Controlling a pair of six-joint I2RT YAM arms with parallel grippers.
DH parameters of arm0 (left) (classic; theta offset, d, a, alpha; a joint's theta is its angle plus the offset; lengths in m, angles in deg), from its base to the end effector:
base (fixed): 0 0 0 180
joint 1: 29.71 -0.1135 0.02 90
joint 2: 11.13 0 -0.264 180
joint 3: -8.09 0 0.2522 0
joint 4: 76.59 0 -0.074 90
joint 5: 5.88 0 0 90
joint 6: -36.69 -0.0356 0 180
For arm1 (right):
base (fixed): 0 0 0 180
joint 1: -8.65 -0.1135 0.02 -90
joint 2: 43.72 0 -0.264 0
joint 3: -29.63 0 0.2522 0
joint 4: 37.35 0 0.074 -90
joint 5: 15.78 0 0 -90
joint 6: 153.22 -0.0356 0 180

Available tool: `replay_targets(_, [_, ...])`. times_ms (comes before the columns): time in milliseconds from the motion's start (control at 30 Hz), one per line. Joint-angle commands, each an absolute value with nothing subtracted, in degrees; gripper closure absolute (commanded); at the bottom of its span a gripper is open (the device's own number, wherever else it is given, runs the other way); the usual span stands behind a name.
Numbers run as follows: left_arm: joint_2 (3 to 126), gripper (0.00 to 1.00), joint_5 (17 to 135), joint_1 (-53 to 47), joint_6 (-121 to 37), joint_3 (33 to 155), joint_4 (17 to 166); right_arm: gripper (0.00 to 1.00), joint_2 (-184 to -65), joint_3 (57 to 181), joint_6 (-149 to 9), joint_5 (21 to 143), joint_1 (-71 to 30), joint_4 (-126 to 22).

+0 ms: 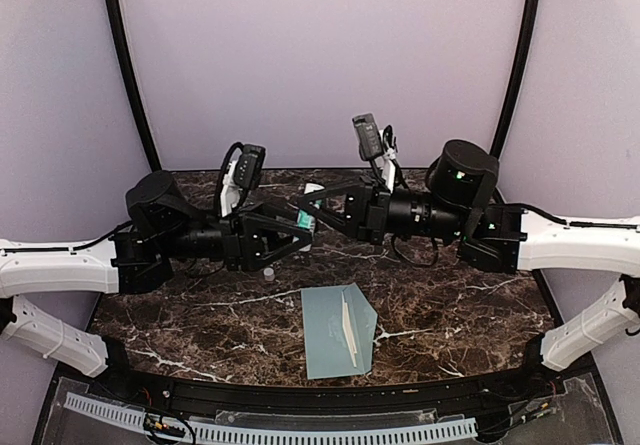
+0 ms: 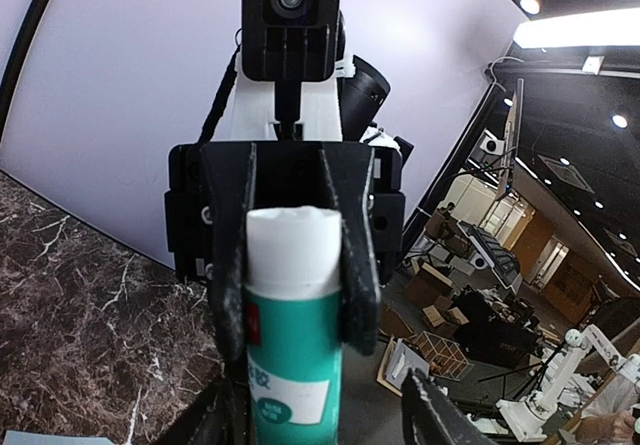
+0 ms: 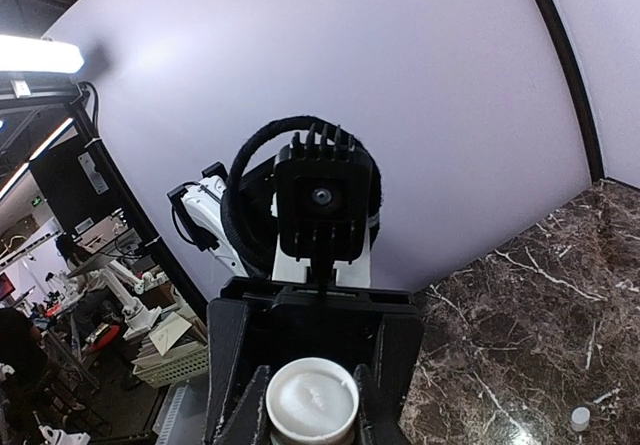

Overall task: Place the letter into the envelope and seal it
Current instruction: Unscrew the solid glue.

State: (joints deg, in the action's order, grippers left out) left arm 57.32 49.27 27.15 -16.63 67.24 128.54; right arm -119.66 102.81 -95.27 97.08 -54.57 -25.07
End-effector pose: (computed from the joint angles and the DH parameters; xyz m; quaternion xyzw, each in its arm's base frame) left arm 0.1312 -0.2382 0.3464 0.3360 0.5246 -0.6782 0.3898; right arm 0.1287 0.2858 0.3751 -0.3158 0.5693 0.6391 0.4096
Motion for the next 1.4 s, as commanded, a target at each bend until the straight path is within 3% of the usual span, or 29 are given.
replay_targets(0, [53.9, 0.49, 49.1, 27.4, -16.8, 65.7, 126.5, 0.97, -117.6, 103.7, -95.7, 98.5, -54.5, -25.3])
replay_targets(133, [53.5, 0.57, 48.8, 27.3, -16.2, 65.5, 125.8, 0.98, -117.5, 103.8, -96.9, 100.4, -54.2, -24.9])
replay_targets(667, [57.9, 0.52, 44.3, 27.9, -15.6, 67.6, 123.1, 0.99, -116.6, 102.9, -97.7, 99.2, -54.0, -25.8])
replay_targets(767, [57.9, 0.59, 45.0, 28.0, -15.8, 67.4, 124.0, 0.99, -116.5, 102.9, -97.7, 98.9, -54.0, -26.0])
replay_targets(933, [57.8, 0.61, 45.6, 28.0, -15.8, 67.2, 125.4, 1.00, -116.9, 102.8, -97.7, 99.1, -53.9, -26.1])
replay_targets(1200, [57.7, 0.84, 47.5, 28.1, -16.3, 66.8, 124.9, 1.00, -116.9, 102.7, -96.8, 96.3, -53.9, -27.8])
replay_targets(1367, [56.9, 0.90, 52.2, 28.1, -17.4, 66.6, 123.1, 1.00, -117.6, 103.4, -95.1, 92.4, -54.2, -31.2])
